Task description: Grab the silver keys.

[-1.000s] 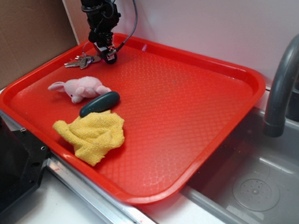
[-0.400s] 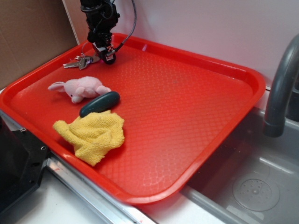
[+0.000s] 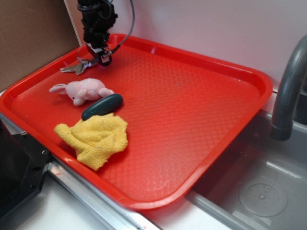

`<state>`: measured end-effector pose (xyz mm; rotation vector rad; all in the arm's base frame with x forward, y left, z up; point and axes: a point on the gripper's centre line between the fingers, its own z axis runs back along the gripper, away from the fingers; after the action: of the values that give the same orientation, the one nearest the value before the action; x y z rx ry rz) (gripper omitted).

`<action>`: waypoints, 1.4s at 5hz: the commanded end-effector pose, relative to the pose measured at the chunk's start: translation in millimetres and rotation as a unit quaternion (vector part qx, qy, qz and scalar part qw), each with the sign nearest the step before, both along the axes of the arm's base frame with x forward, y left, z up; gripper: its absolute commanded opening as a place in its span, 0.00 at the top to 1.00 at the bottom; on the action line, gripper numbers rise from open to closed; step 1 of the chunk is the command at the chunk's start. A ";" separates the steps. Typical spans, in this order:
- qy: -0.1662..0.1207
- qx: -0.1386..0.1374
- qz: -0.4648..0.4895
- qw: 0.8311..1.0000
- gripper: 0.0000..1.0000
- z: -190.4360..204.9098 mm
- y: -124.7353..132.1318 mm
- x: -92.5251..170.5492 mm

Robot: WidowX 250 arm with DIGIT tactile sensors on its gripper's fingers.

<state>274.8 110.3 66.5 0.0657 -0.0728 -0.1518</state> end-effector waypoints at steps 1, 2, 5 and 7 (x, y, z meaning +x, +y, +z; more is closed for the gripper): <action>-0.129 0.034 -0.007 0.991 1.00 114.8 -85.0 -6.9; -0.124 -0.029 0.040 0.991 1.00 169.3 -86.0 -12.1; -0.013 -0.091 0.101 0.991 1.00 241.9 -91.5 -31.0; 0.023 -0.041 0.109 0.993 1.00 191.0 -108.4 -23.1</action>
<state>242.9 0.1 248.6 -0.0133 0.0111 0.0713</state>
